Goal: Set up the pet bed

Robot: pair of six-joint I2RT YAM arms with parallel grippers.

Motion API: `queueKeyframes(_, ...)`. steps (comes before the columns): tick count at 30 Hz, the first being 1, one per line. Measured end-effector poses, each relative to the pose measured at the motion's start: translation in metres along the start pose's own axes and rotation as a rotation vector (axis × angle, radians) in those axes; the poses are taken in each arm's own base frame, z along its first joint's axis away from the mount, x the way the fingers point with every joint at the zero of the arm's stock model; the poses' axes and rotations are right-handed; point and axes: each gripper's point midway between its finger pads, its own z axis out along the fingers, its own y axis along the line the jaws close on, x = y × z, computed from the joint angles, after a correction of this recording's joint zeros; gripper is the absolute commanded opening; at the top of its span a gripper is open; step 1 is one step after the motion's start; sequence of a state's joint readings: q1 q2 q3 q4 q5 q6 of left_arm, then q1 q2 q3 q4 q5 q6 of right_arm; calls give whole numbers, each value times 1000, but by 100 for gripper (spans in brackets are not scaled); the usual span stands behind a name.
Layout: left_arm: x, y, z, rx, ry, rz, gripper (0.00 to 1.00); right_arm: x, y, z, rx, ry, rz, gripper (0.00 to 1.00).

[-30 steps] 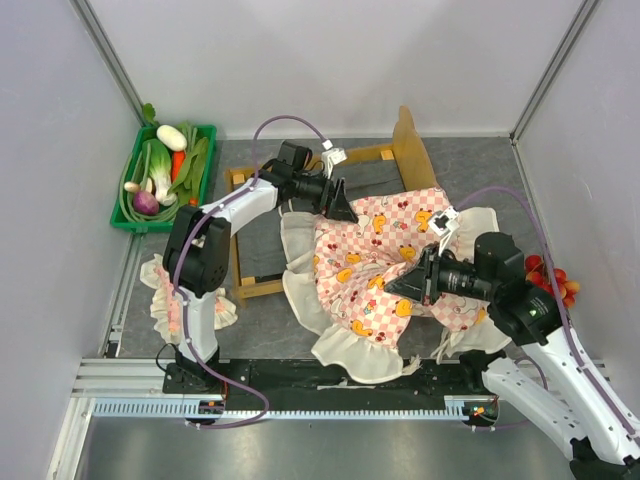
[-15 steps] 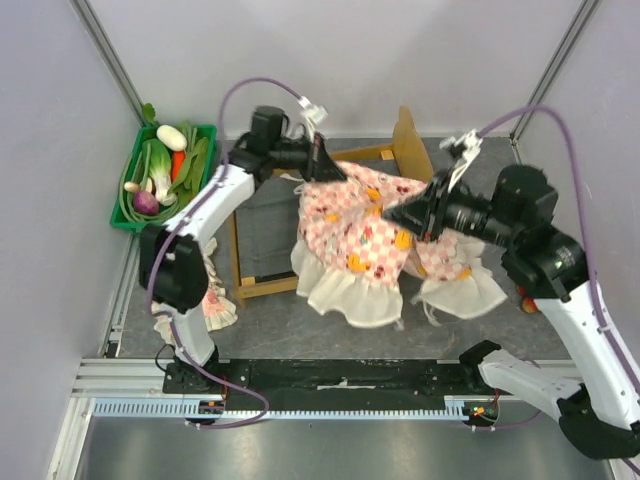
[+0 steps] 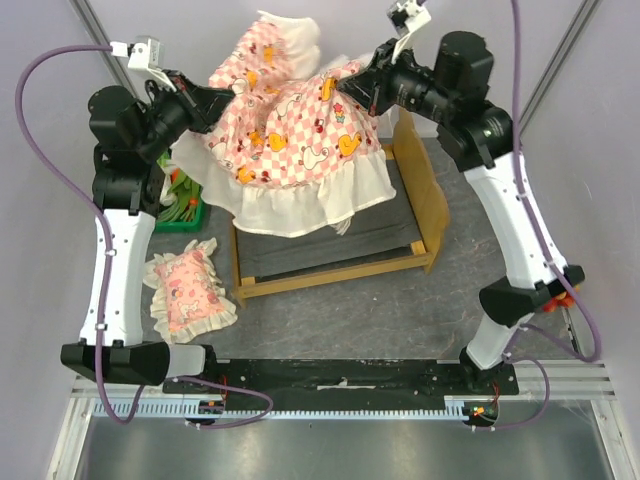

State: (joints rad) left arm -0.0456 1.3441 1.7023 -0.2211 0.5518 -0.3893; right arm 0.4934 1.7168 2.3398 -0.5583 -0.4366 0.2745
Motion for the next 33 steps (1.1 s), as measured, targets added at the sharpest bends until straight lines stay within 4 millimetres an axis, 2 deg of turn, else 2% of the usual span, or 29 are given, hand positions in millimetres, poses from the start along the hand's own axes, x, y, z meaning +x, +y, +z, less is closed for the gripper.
queueKeyframes(2, 5, 6, -7, -54, 7, -15, 2, 28, -27, 15, 58, 59, 32, 0)
queueKeyframes(5, 42, 25, -14, -127, 71, -63, 2, 85, -67, 17, 153, 172, 101, 0)
queueKeyframes(9, 130, 61, -22, -232, 244, -173, 2, 168, -111, -2, 268, 331, 212, 1)
queueKeyframes(13, 215, 86, -39, -316, 412, -292, 2, 212, -130, -28, 347, 417, 269, 0)
queueKeyframes(16, 252, 92, -51, -350, 481, -353, 2, 225, -131, -39, 348, 442, 293, 0)
queueKeyframes(18, 258, 93, -53, -357, 495, -370, 2, 225, -131, -39, 343, 442, 295, 0)
queueKeyframes(21, 250, 90, -49, -342, 477, -365, 2, 219, -130, -38, 340, 433, 286, 0)
queueKeyframes(23, 237, 84, -44, -312, 455, -360, 2, 207, -130, -37, 339, 418, 267, 0)
queueKeyframes(26, 224, 78, -38, -279, 421, -352, 2, 169, -128, -34, 330, 352, 205, 2)
queueKeyframes(28, 225, 76, -40, -270, 413, -355, 7, 156, -124, -36, 320, 327, 174, 4)
queueKeyframes(29, 231, 74, -45, -271, 421, -366, 16, 157, -121, -40, 317, 329, 169, 7)
queueKeyframes(30, 238, 73, -50, -276, 432, -378, 21, 163, -119, -44, 312, 335, 167, 9)
queueKeyframes(31, 248, 72, -57, -282, 447, -393, 26, 176, -115, -51, 310, 360, 176, 13)
queueKeyframes(32, 260, 72, -64, -290, 466, -413, 40, 197, -110, -60, 306, 405, 199, 27)
queueKeyframes(33, 274, 71, -72, -299, 497, -441, 45, 218, -107, -67, 304, 449, 224, 36)
